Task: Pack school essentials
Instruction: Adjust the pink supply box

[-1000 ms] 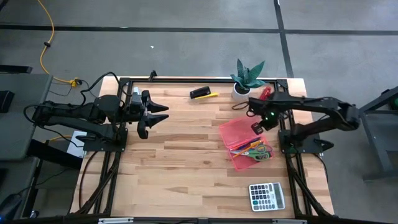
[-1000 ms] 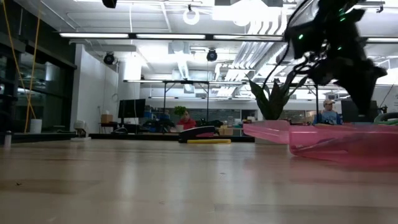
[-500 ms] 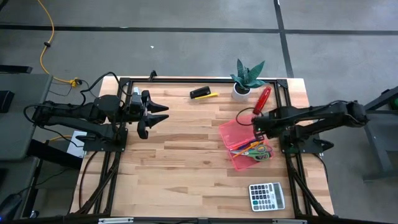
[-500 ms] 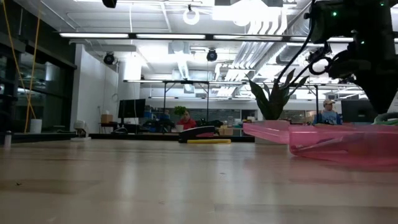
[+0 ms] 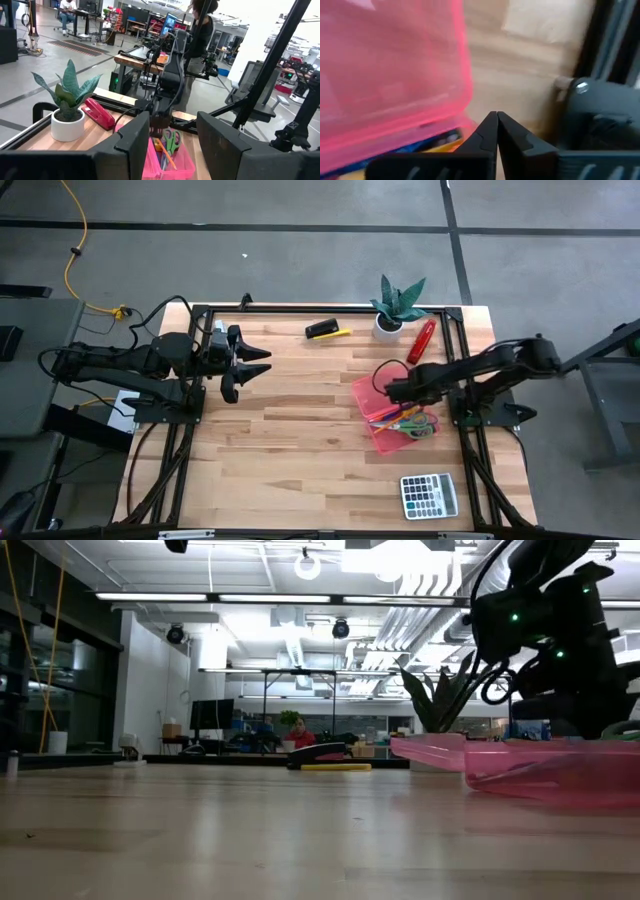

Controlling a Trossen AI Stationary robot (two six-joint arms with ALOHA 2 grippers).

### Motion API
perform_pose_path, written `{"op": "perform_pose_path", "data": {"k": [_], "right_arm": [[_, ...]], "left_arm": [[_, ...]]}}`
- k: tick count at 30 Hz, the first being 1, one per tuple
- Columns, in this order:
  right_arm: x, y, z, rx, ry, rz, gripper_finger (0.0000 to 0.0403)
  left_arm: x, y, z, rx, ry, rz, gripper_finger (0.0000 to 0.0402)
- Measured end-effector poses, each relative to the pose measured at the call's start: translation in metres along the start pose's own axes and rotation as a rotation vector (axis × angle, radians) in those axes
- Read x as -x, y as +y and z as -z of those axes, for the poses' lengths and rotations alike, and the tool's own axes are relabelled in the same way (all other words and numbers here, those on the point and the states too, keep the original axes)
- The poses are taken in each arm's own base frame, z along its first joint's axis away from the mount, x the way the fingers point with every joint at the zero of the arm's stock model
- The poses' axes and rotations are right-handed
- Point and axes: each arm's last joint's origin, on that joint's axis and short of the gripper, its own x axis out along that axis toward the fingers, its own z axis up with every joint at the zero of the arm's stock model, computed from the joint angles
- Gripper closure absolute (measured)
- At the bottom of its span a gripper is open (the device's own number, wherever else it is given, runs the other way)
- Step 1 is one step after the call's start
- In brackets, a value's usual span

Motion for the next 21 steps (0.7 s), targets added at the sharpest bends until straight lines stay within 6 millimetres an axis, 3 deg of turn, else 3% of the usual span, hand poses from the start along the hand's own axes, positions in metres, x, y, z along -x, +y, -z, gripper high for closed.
{"op": "perform_pose_path", "data": {"k": [11,21], "right_arm": [[0.002,0.007,0.024,0.071,0.161,-0.058,0.0403],[0.010,0.036,0.046,-0.006,0.205,-0.345,0.0403]], "left_arm": [[0.000,0.000,0.000,0.000,0.000,0.000,0.0249],[0.000,0.000,0.001,-0.002,0.014,-0.002,0.0249]]}}
